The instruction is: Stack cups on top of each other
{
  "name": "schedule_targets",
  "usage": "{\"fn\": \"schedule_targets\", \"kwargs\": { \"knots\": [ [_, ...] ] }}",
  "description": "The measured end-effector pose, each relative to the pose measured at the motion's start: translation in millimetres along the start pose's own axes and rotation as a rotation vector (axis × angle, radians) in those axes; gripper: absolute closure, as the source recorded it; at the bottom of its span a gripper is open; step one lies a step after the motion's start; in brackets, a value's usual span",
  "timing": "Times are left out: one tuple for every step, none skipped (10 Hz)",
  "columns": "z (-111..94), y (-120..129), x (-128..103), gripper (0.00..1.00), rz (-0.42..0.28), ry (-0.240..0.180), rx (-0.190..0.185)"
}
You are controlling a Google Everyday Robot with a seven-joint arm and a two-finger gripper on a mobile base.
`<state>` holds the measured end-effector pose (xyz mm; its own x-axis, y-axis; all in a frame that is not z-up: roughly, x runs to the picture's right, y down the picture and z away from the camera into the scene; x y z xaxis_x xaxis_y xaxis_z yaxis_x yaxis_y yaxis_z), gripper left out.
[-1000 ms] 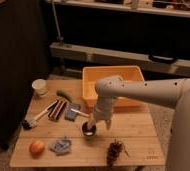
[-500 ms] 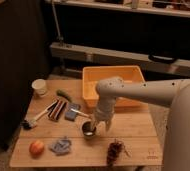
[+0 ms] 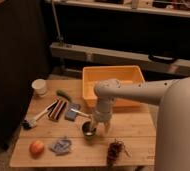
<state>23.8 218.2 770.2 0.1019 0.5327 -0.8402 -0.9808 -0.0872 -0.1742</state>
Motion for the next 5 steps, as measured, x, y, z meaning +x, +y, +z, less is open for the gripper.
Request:
{"fn": "schedule_targets", "kwargs": {
  "knots": [
    [4.5, 1.1, -0.2, 0.43, -0.003, 0.012, -0.005],
    [11.3, 2.2, 0.2, 0.52, -0.006, 0.028, -0.006],
    [15.6, 4.4, 0.2, 0.62, -0.011, 0.039, -0.006],
    [18.5, 8.1, 0.2, 0.71, -0.018, 0.048, -0.006],
    [20.6, 9.1, 0.3, 0.8, -0.021, 0.054, -0.005]
  ]
}}
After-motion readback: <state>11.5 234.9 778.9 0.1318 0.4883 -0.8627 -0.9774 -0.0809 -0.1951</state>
